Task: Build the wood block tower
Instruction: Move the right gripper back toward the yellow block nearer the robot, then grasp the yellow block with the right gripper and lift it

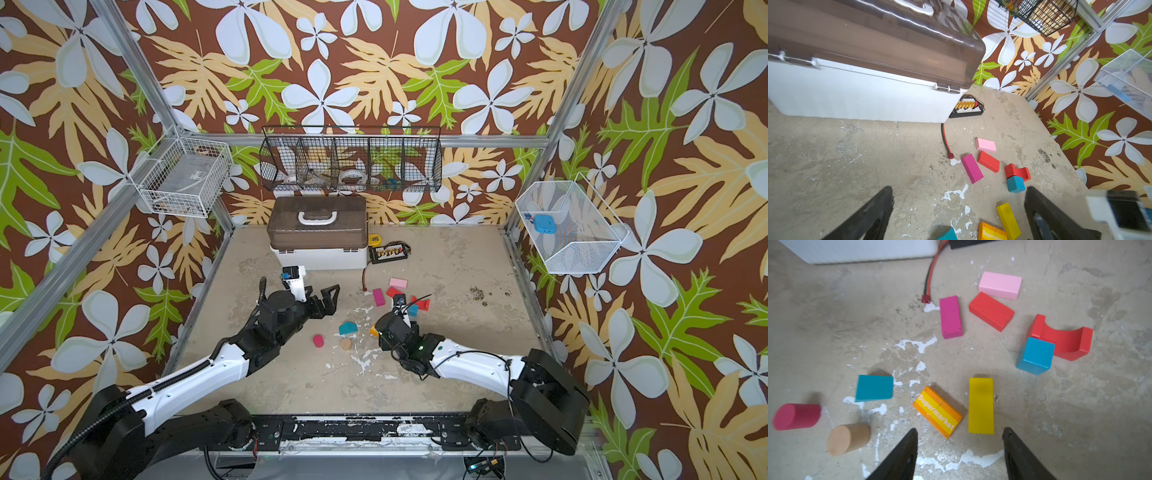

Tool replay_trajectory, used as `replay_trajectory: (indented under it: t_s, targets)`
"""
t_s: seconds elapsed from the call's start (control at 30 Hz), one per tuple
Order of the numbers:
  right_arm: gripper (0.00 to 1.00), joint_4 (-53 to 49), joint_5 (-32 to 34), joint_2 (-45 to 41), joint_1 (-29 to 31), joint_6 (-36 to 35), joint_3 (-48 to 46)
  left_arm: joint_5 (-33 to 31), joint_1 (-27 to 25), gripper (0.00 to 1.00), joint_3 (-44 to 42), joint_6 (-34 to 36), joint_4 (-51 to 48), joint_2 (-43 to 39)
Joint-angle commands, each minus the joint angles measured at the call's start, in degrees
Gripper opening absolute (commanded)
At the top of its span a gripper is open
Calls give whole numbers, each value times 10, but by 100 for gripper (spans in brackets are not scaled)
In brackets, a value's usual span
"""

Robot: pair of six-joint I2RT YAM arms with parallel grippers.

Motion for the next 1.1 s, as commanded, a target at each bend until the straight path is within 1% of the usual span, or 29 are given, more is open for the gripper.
replay_trajectory:
  t_s: [0.0,0.1,0.2,0.37,0.57,0.73,0.87,0.93,1.0,1.07]
  targets:
    - [62,-11,18,50,2,3,14,-15,2,100,-11,-6,19,-19]
    - [58,-20,24,99,-2,6,36,-18,2,100,-13,-2,19,-28]
    - [56,-12,24,121,-3,6,42,-16,2,100,-10,-3,21,-25]
    - [51,-4,17,127,-17,5,40,-6,2,100,-2,-4,17,-11]
    - [50,11,4,119,-37,2,24,3,2,100,6,-6,14,-1]
    - [49,11,-3,136,-41,-4,34,7,2,100,7,-6,14,-2]
    - [46,6,-5,154,-42,-5,48,7,2,100,4,-6,16,-4]
    - [42,7,-5,158,-43,-5,52,8,2,100,6,-6,14,-3]
    - [40,5,-5,161,-43,-4,56,7,2,100,7,-6,12,-4]
    - [34,1,-2,163,-44,-4,60,7,2,100,6,-6,14,-6]
